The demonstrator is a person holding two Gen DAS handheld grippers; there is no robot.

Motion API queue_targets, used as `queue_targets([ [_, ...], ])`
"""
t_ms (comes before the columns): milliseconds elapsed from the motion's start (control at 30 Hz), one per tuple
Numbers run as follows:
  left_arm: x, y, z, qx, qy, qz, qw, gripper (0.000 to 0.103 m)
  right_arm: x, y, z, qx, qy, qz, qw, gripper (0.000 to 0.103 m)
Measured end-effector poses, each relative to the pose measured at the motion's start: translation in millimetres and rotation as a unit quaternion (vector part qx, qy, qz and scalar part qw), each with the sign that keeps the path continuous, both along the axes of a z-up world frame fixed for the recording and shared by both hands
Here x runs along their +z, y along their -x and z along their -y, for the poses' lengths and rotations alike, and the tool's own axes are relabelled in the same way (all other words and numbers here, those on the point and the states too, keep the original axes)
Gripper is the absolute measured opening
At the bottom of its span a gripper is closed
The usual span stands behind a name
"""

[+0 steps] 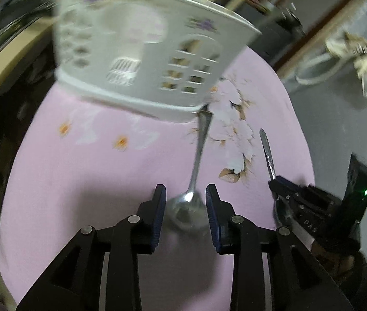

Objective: Organize utensils
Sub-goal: 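Lift the spoon with the left tool while the right tool lifts its spoon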

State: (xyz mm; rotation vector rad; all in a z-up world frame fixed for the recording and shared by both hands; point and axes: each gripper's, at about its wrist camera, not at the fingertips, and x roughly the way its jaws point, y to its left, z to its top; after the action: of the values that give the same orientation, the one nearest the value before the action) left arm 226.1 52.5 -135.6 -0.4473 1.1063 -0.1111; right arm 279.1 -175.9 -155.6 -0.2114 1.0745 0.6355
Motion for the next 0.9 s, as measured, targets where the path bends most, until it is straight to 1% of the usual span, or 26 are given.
queue_targets([
  [67, -6.2, -16.4, 11.5, -0.037, -0.024, -0.011, 0.999, 0.027, -0.3, -0.8, -2.3, -0.009, 0.002, 0.006, 1.0, 0.008],
  [167, -17.0, -33.8, 20.3, -0.072, -0.056, -0.033, 0.9953, 0.026, -0.9, -1.7, -3.5, -0.022, -0.002, 0.007, 1.0, 0.009],
  [367, -23.0, -59.1, 34.0, -0.093, -0.102, -0.054, 0.9889, 0.026, -0.8, -3.9, -5.7, -0.039, -0.001, 0.01, 0.999, 0.009],
  [433, -24.5, -63.4, 37.6, -0.094, -0.113, -0.059, 0.9874, 0.022, -1.4, -7.2, -10.2, -0.046, 0.007, 0.01, 0.999, 0.01],
  [467, -23.6, -65.1, 38.9, -0.094, -0.116, -0.06, 0.9869, 0.017, -2.0, -9.9, -14.4, -0.051, 0.014, 0.009, 0.999, 0.011],
  [500, -23.6, -65.6, 40.0, -0.095, -0.119, -0.06, 0.9865, 0.01, -2.1, -11.5, -17.7, -0.053, 0.018, 0.009, 0.998, 0.014],
  [533, -23.7, -66.1, 40.3, -0.096, -0.116, -0.059, 0.9867, 0.007, -2.3, -12.6, -22.0, -0.053, 0.023, 0.008, 0.998, 0.022],
  [567, -24.2, -66.0, 40.5, -0.095, -0.112, -0.059, 0.9874, 0.003, -2.7, -12.4, -27.1, -0.05, 0.028, 0.009, 0.998, 0.026],
  [600, -25.1, -65.9, 41.1, -0.093, -0.11, -0.058, 0.9878, 0.003, -3.0, -11.4, -30.2, -0.048, 0.036, 0.013, 0.998, 0.031],
  [667, -24.9, -67.0, 38.5, -0.089, -0.106, -0.054, 0.9889, 0.003, -3.6, -9.8, -40.2, -0.043, 0.064, 0.024, 0.997, 0.032],
  [700, -24.8, -64.2, 36.1, -0.086, -0.1, -0.053, 0.9899, 0.003, -3.6, -10.2, -40.0, -0.047, 0.064, 0.021, 0.997, 0.032],
  [767, -21.9, -55.6, 32.7, -0.08, -0.085, -0.052, 0.9917, 0.003, -2.4, -13.4, -34.8, -0.059, 0.057, 0.006, 0.997, 0.026],
  [800, -21.0, -53.3, 30.8, -0.077, -0.078, -0.053, 0.9926, 0.003, -1.8, -14.4, -31.4, -0.063, 0.054, 0.002, 0.997, 0.014],
  [833, -19.9, -48.1, 27.9, -0.072, -0.071, -0.053, 0.9935, 0.003, -1.3, -15.9, -26.1, -0.066, 0.045, -0.007, 0.997, 0.01],
  [900, -17.5, -38.8, 21.3, -0.06, -0.059, -0.054, 0.9949, 0.003, -0.4, -16.6, -17.1, -0.067, 0.031, -0.02, 0.997, 0.007],
])
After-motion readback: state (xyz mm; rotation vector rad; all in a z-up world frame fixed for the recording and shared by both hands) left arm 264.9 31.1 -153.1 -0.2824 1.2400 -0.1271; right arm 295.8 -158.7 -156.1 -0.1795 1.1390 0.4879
